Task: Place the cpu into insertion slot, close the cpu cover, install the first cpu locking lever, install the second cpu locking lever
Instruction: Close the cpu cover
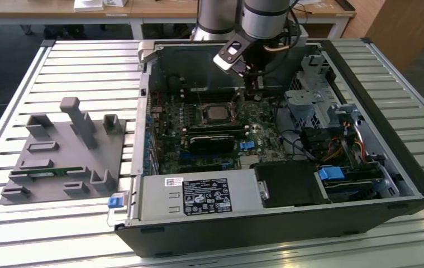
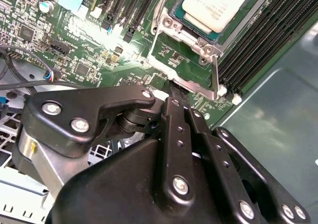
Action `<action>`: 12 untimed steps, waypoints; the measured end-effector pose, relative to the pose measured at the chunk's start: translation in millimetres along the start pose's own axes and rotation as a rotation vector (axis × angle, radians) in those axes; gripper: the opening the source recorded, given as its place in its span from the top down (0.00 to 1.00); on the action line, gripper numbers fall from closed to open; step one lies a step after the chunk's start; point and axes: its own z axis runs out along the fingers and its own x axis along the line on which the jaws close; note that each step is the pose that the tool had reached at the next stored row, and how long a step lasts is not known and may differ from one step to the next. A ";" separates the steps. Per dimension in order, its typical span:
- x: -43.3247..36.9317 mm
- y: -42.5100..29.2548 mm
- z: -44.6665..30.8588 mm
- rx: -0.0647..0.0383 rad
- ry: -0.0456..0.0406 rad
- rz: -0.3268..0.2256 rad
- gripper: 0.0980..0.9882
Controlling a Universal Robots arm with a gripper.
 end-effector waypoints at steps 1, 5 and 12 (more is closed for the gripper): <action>0.0 -0.2 0.0 0.000 0.0000 0.000 0.99; 0.0 -1.2 0.0 0.000 0.0001 0.000 0.99; 0.0 -2.8 0.0 0.000 0.0000 0.000 0.99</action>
